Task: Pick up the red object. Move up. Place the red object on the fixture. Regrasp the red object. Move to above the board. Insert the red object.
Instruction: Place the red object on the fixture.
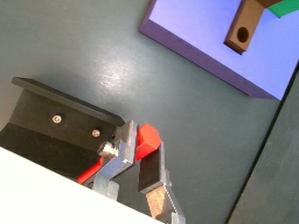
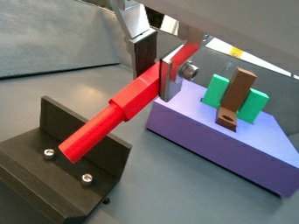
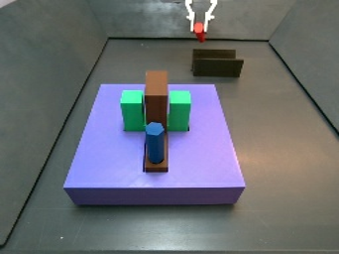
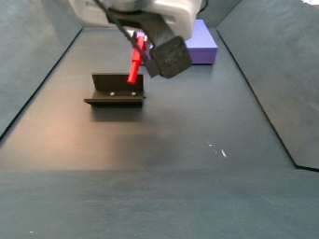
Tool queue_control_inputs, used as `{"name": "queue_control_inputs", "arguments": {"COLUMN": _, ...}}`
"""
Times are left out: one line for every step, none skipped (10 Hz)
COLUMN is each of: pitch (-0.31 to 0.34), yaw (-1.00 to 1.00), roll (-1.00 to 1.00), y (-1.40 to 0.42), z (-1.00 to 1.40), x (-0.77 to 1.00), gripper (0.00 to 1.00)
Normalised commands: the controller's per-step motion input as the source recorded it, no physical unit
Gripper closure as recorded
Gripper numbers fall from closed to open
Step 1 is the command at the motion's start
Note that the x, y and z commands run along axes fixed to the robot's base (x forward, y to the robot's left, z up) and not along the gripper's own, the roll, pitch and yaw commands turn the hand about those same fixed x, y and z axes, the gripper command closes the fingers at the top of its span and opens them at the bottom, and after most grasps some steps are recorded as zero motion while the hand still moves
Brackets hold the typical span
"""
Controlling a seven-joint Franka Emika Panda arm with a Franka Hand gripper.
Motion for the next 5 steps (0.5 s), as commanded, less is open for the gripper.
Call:
{"name": "queue_control_inputs", "arguments": {"pitch": 0.331, "yaw": -0.02, "roll": 0.0, "y": 0.0, "z": -0.56, "x": 0.77, "gripper": 1.0}}
{"name": "queue_control_inputs", "arguments": {"pitch": 0.0, "yaw": 0.0, "roll": 0.0, "y": 0.0, "z": -0.51, "x": 0.55, "gripper": 1.0}}
{"name": "queue_control_inputs", "arguments": {"pitch": -0.089, "yaw": 0.0, "roll": -0.14, "y": 0.06, "z": -0.31, "x": 0.11, "gripper": 1.0}}
{"name": "queue_control_inputs", "arguments": {"pitch": 0.0, "yaw": 0.0, "roll": -0.23, "y": 0.09, "z": -0.16, "x": 0.23, "gripper": 1.0}}
{"name": "queue_control_inputs", "arguments": {"pitch": 0.0, "yaw": 0.0, "roll": -0.27, "y": 0.09, "z": -0.15, "x": 0.31, "gripper": 1.0}}
